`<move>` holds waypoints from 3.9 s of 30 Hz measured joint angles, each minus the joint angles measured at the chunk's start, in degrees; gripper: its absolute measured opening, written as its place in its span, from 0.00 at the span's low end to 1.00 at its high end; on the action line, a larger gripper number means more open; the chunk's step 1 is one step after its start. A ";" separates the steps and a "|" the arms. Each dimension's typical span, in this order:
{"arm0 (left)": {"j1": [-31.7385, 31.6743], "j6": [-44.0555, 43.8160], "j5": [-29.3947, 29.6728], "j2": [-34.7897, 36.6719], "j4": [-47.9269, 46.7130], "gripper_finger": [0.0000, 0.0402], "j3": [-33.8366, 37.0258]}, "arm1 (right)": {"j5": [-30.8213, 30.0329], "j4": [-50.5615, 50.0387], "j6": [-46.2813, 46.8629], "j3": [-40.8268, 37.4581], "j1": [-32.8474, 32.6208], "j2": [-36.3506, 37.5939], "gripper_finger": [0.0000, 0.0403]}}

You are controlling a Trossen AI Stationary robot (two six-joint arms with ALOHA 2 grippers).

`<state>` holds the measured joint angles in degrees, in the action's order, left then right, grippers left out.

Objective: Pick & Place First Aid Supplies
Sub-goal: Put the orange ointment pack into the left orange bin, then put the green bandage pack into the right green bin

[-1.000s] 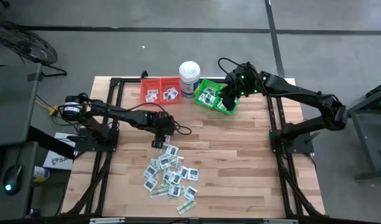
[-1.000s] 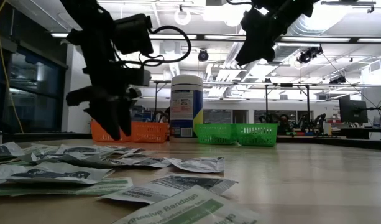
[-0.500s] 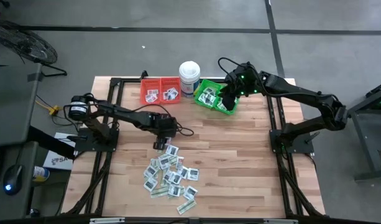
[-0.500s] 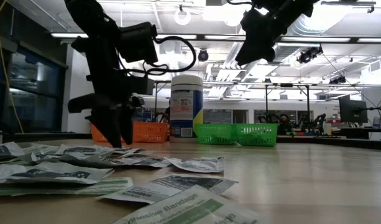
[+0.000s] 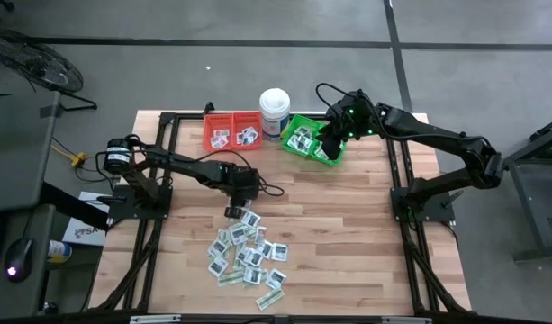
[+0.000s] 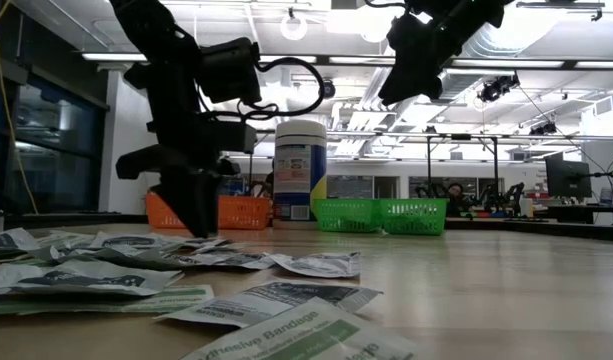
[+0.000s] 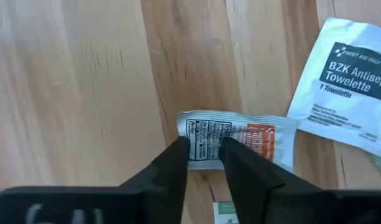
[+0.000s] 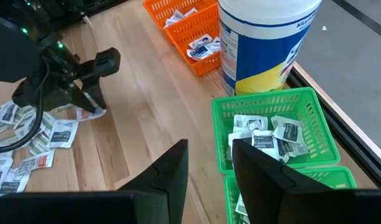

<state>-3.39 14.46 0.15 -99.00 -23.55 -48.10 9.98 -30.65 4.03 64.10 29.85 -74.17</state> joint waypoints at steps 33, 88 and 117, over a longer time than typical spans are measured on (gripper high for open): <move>-0.08 -4.57 -0.09 14.35 -10.27 0.00 0.74 | 1.36 -0.42 -0.26 0.00 -0.02 0.00 0.29; -47.25 -14.75 2.43 16.92 -2.48 0.00 0.42 | 0.63 0.03 -1.29 0.00 0.00 0.00 0.29; -45.93 -5.33 -4.38 23.38 -4.95 0.37 0.39 | -0.02 -0.46 -0.87 -0.13 0.00 0.00 0.29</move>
<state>-49.32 9.12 -4.23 -75.62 -28.50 -47.70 9.96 -31.11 3.16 63.96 29.85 -74.17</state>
